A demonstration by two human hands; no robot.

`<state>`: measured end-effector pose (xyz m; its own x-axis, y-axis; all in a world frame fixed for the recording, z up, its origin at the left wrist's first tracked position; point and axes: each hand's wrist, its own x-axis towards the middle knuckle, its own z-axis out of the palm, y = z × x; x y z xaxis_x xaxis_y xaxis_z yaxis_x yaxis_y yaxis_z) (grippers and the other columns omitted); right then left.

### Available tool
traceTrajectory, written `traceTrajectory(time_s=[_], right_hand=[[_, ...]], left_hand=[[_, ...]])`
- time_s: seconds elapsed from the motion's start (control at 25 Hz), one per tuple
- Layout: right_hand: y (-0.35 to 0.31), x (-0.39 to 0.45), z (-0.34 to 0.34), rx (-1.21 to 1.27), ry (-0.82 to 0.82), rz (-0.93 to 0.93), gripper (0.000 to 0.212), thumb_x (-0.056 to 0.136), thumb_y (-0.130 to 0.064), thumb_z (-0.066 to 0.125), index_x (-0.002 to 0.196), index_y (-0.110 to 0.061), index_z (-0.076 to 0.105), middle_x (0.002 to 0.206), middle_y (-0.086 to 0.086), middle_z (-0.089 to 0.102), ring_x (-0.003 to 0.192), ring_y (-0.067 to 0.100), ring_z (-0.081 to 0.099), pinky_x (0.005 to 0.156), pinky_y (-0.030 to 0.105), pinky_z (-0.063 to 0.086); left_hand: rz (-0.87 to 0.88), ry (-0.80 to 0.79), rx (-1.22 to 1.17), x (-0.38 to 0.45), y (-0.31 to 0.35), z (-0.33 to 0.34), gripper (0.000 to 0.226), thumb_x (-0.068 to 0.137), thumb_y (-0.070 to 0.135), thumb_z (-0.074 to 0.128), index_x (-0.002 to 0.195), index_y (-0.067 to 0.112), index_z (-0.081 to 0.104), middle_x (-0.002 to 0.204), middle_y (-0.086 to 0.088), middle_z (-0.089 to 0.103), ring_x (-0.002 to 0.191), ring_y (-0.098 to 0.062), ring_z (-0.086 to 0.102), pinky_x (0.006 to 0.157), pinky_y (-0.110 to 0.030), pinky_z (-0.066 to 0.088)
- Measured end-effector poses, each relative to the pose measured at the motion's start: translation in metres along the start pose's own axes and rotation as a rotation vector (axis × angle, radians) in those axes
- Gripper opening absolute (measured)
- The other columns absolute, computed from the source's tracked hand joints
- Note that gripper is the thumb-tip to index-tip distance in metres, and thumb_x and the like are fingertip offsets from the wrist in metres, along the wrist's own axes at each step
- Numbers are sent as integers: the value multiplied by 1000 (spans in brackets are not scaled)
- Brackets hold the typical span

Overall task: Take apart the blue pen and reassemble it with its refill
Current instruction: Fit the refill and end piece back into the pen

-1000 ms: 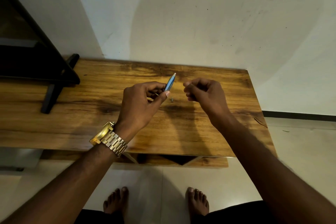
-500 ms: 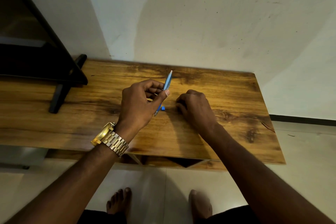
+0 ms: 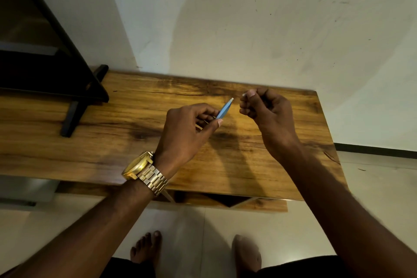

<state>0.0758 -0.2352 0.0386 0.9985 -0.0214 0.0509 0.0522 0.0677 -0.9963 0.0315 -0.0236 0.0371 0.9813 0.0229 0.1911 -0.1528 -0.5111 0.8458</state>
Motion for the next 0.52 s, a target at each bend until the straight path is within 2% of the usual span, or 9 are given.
traceTrajectory(time_s=[0.24, 0.4, 0.52], right_hand=[[-2, -8, -6, 19, -102, 20, 17, 109, -16, 65, 108, -2, 75, 94, 8, 80, 92, 23, 78, 84, 34, 64], [-5, -8, -9, -26, -117, 16, 23, 109, -15, 64, 111, 7, 71, 96, 13, 80, 92, 25, 80, 85, 34, 64], [-5, -10, -11, -94, -133, -10, 23, 108, -15, 66, 112, 7, 72, 101, 18, 80, 92, 26, 81, 85, 36, 65]], left_hand=[[22, -43, 46, 0, 3, 10, 22, 90, 33, 86, 112, 31, 85, 86, 23, 76, 86, 9, 73, 65, -3, 50], [32, -55, 63, 1, 2, 12, 21, 91, 33, 86, 112, 32, 84, 86, 24, 76, 87, 9, 73, 66, -3, 51], [28, -50, 65, 0, 2, 12, 21, 91, 33, 86, 112, 32, 84, 87, 22, 77, 88, 9, 73, 67, -3, 51]])
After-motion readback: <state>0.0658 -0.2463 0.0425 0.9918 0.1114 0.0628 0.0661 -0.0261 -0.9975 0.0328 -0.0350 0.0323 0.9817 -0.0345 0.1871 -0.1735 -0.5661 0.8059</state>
